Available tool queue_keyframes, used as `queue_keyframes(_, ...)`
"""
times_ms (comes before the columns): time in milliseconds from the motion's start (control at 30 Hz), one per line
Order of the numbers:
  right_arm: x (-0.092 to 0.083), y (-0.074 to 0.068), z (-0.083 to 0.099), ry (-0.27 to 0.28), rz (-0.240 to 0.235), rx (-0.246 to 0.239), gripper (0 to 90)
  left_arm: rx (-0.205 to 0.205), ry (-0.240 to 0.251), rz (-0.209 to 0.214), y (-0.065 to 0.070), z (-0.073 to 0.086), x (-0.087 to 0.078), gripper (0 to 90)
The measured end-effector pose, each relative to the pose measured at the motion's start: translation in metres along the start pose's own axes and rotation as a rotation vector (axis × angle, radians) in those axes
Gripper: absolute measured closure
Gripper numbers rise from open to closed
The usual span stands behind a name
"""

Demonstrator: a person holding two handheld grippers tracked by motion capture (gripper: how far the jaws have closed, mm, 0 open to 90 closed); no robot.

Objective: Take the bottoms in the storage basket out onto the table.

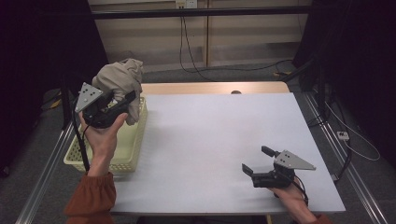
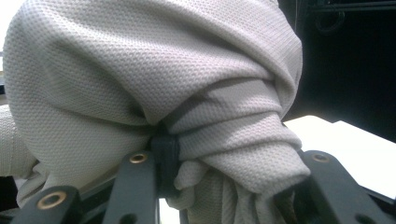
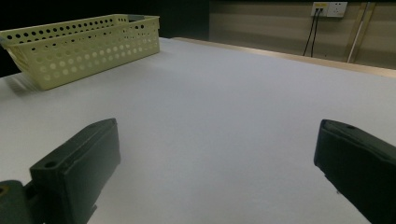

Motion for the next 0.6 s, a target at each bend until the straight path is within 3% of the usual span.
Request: queue_keyframes(600,0.000,0.000,0.000,0.003,-0.001,0.002,0.4,0.025,-0.011,0.040,0.019,0.000,0.006,56.6)
Point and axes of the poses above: each handheld gripper's, and its own axes: x roughly forward along the jaws, z roughly out of its underside, y roughly to its right, the point moved 3 cm from there along x, roughly forward along the jaws, and after that the axes turned 9 degrees about -z, right-handed, at the moved point
